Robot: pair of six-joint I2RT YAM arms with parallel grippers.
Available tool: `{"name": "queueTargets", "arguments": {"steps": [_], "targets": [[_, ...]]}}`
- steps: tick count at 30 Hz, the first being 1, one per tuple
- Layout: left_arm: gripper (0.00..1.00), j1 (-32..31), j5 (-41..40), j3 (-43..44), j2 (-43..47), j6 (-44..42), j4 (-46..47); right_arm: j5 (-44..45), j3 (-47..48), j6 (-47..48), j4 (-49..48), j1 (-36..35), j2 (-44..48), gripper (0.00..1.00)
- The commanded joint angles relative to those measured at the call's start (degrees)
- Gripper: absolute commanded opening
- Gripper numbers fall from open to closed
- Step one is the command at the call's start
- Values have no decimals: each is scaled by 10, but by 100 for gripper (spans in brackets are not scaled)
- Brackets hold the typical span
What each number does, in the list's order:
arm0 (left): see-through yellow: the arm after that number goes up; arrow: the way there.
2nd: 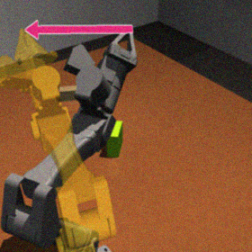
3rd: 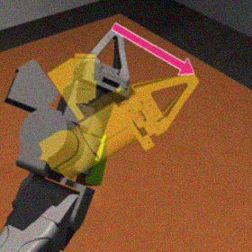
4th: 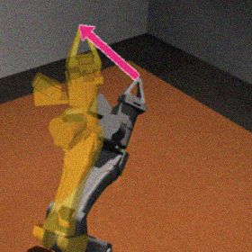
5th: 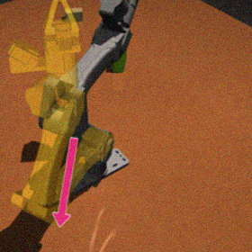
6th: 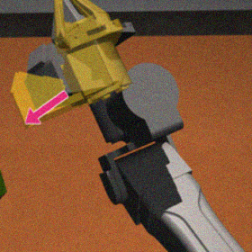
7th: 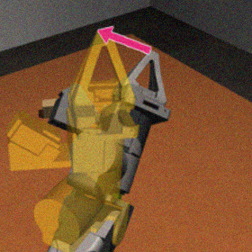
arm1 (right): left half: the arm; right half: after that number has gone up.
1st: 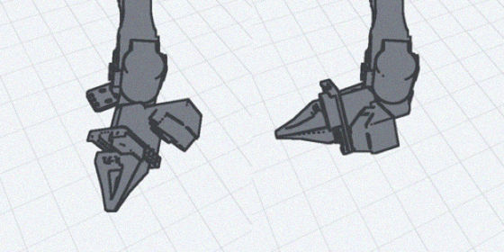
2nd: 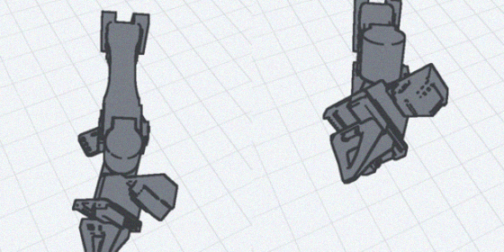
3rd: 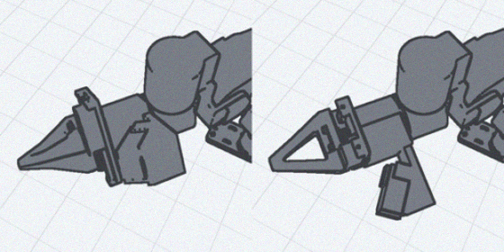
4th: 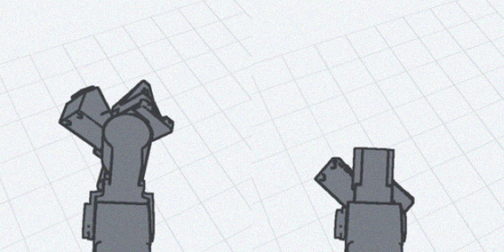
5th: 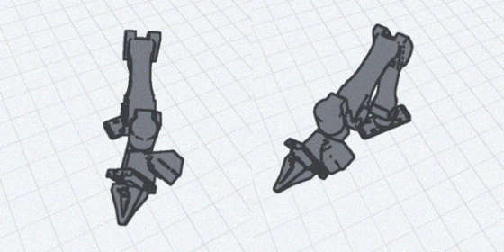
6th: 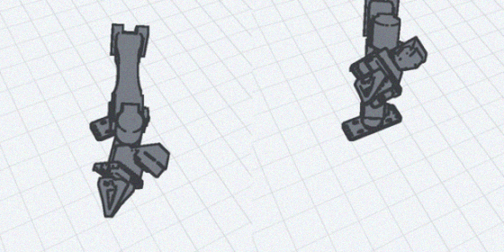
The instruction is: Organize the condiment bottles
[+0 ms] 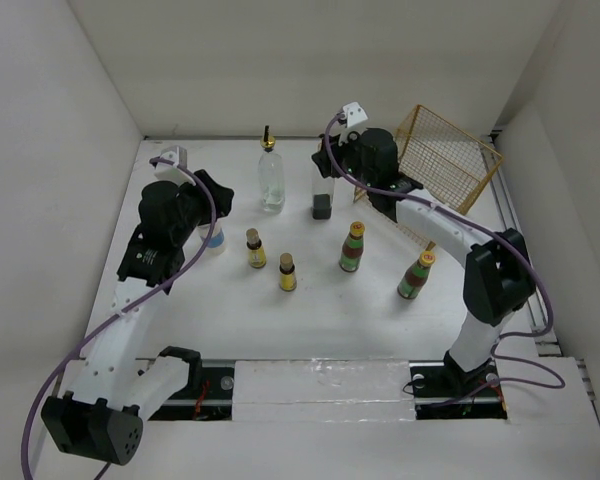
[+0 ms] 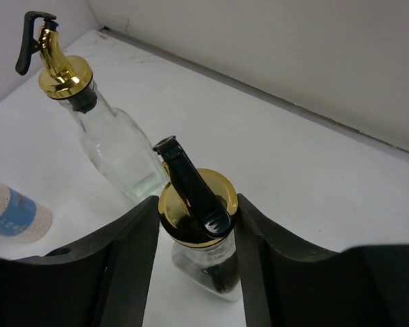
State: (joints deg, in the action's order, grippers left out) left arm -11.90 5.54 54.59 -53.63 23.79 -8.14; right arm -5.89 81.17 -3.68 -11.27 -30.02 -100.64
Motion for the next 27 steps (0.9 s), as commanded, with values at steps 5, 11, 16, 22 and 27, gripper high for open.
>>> {"name": "queueTargets", "arguments": {"steps": [5,11,16,22,27], "targets": [[42,-1,13,2,-1,-9,33,20,37,-1,-53,-11,-25,32],[41,-1,19,2,-1,-9,38,9,36,-30,-121,-16,11,17],[40,-1,19,-4,5,-9,44,16,84,-50,-142,-16,60,16],[40,-1,25,-4,5,-9,44,54,161,-45,-129,17,83,16],[40,-1,30,-4,11,-9,44,90,222,-45,-100,65,83,16]]}}
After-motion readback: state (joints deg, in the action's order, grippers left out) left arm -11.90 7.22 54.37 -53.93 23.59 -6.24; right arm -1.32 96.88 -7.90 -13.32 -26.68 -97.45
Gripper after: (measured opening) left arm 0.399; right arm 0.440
